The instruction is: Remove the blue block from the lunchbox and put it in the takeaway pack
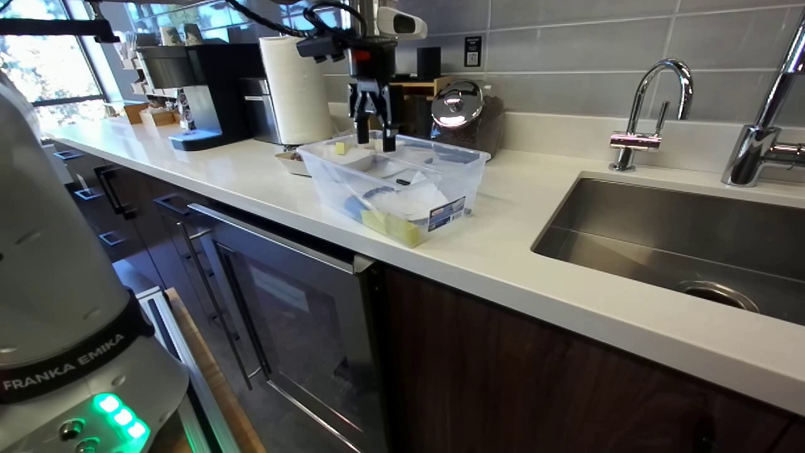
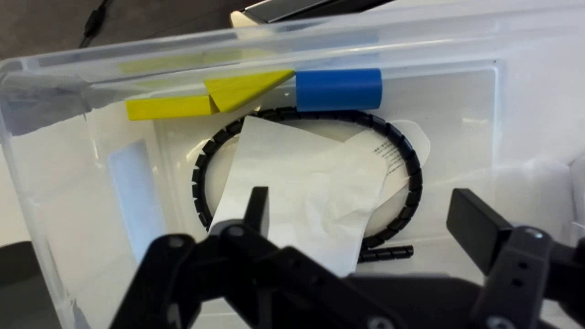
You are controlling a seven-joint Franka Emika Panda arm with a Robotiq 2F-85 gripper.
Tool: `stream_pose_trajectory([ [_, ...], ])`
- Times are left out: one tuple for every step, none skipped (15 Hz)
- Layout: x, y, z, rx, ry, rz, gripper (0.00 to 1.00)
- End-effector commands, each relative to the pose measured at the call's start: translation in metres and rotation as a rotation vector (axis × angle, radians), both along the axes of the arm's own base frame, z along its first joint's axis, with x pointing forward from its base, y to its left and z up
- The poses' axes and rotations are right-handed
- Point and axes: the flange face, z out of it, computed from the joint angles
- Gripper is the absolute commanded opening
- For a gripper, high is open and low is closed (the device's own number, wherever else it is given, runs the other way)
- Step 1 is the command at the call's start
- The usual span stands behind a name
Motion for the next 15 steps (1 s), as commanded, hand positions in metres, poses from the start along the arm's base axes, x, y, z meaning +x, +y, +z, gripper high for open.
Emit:
stream_pose_trajectory([
  [0.009, -0.001, -0.03, 0.038, 0.051, 0.003, 1.0],
  [0.01, -0.002, -0.036, 0.046, 0.068, 0.005, 1.0],
  [0.01, -0.002, -0.042, 0.055, 0.081, 0.012, 1.0],
  [0.011, -0.001, -0.047, 0.066, 0.095, 0.019, 1.0],
  [0.012, -0.001, -0.052, 0.074, 0.107, 0.022, 1.0],
  [0.013, -0.001, -0.057, 0.082, 0.118, 0.028, 1.0],
  [0.013, -0.001, -0.061, 0.088, 0.128, 0.032, 1.0],
  [0.013, -0.001, -0.065, 0.096, 0.14, 0.038, 1.0],
  [0.012, -0.001, -0.068, 0.1, 0.152, 0.041, 1.0],
  [0.012, -0.002, -0.071, 0.095, 0.168, 0.04, 1.0],
  [0.012, -0.002, -0.073, 0.102, 0.173, 0.043, 1.0],
  [0.013, -0.002, -0.075, 0.104, 0.183, 0.049, 1.0],
  [0.013, -0.002, -0.077, 0.107, 0.189, 0.053, 1.0],
  [0.014, -0.001, -0.08, 0.11, 0.201, 0.057, 1.0],
  [0.014, -0.001, -0.082, 0.115, 0.21, 0.063, 1.0],
])
